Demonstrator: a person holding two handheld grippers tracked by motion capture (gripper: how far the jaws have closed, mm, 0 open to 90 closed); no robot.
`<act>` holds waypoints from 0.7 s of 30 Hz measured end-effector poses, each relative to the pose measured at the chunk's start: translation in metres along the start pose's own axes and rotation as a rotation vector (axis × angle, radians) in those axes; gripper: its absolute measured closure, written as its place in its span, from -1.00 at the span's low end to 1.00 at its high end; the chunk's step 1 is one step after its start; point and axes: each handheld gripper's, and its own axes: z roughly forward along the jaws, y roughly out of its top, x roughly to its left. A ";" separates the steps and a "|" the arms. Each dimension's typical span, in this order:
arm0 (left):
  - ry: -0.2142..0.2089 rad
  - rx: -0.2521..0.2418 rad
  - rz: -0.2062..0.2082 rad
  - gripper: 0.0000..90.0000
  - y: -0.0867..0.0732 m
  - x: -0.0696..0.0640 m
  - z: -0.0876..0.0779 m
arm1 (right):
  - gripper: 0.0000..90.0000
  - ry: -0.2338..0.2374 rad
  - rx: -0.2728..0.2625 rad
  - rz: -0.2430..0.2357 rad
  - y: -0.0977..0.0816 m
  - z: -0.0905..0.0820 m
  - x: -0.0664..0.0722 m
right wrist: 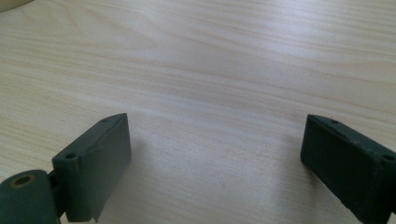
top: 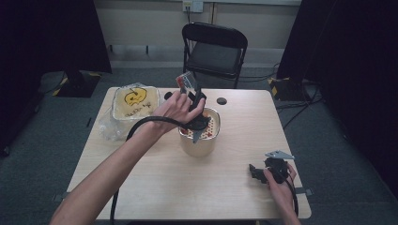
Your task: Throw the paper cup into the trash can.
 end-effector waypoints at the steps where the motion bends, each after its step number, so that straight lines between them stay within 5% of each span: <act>1: 0.000 0.000 0.000 -0.02 0.000 0.000 0.000 | -0.83 0.000 0.000 0.000 0.000 0.000 0.000; 5: 0.018 0.013 0.005 -0.01 -0.002 0.001 0.001 | -0.83 0.002 0.001 -0.004 0.000 0.000 0.000; 6: 0.043 0.009 -0.025 -0.01 -0.002 0.001 0.000 | -0.83 0.001 0.001 -0.003 0.000 0.000 0.000; 8: 0.021 -0.003 -0.077 -0.01 -0.004 0.003 0.000 | -0.83 0.001 0.002 -0.002 0.000 0.000 0.000; 11: 0.015 -0.003 -0.067 -0.01 -0.003 0.002 -0.002 | -0.83 0.002 0.001 -0.003 0.000 0.000 0.000; 13: -0.016 -0.041 -0.122 -0.01 -0.002 -0.001 -0.001 | -0.83 0.002 0.001 -0.003 0.000 0.000 0.000; 14: -0.083 -0.099 -0.277 -0.02 -0.004 0.003 -0.001 | -0.83 0.002 0.001 -0.003 0.000 0.000 0.000; 15: -0.083 -0.099 -0.277 -0.02 -0.004 0.003 -0.001 | -0.83 0.002 0.001 -0.003 0.000 0.000 0.000; 17: -0.144 -0.114 -0.397 -0.01 -0.007 0.005 0.001 | -0.83 0.001 0.001 -0.002 0.000 0.000 0.000; 21: -0.285 -0.216 -0.705 -0.01 -0.015 0.003 0.008 | -0.83 0.001 0.001 -0.002 0.000 0.000 0.000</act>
